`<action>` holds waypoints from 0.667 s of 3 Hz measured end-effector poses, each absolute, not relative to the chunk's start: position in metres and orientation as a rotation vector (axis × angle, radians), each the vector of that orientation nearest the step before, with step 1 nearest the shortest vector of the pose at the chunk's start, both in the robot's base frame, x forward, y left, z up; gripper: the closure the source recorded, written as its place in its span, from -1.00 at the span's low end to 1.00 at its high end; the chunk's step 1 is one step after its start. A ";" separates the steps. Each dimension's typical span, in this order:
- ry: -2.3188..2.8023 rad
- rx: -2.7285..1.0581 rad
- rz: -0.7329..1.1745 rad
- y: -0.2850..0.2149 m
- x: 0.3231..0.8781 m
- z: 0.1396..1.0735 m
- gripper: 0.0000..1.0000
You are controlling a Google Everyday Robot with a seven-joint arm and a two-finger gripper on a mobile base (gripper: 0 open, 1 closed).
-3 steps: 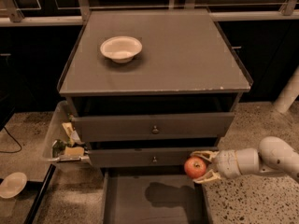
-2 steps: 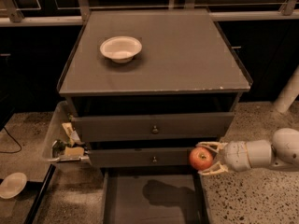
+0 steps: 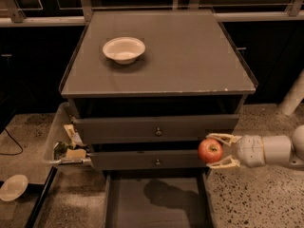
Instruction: Pick apple from bottom drawer and place on counter
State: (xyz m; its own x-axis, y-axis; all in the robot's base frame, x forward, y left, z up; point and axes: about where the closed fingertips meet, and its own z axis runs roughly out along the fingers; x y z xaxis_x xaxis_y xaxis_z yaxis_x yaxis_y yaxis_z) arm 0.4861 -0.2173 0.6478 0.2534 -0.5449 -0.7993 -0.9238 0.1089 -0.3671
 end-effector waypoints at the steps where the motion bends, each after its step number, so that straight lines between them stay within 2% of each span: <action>1: 1.418 -1.547 0.504 -0.216 0.487 0.646 1.00; 2: 1.405 -1.392 0.579 -0.217 0.492 0.662 1.00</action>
Offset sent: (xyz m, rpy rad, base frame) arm 0.0198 -0.0163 0.0485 0.4460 0.0758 -0.1750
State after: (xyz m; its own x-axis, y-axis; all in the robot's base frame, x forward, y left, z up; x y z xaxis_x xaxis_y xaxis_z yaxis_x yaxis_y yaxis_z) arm 0.4925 -0.2169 0.6619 0.1999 -0.4291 -0.8809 -0.9252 0.2132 -0.3138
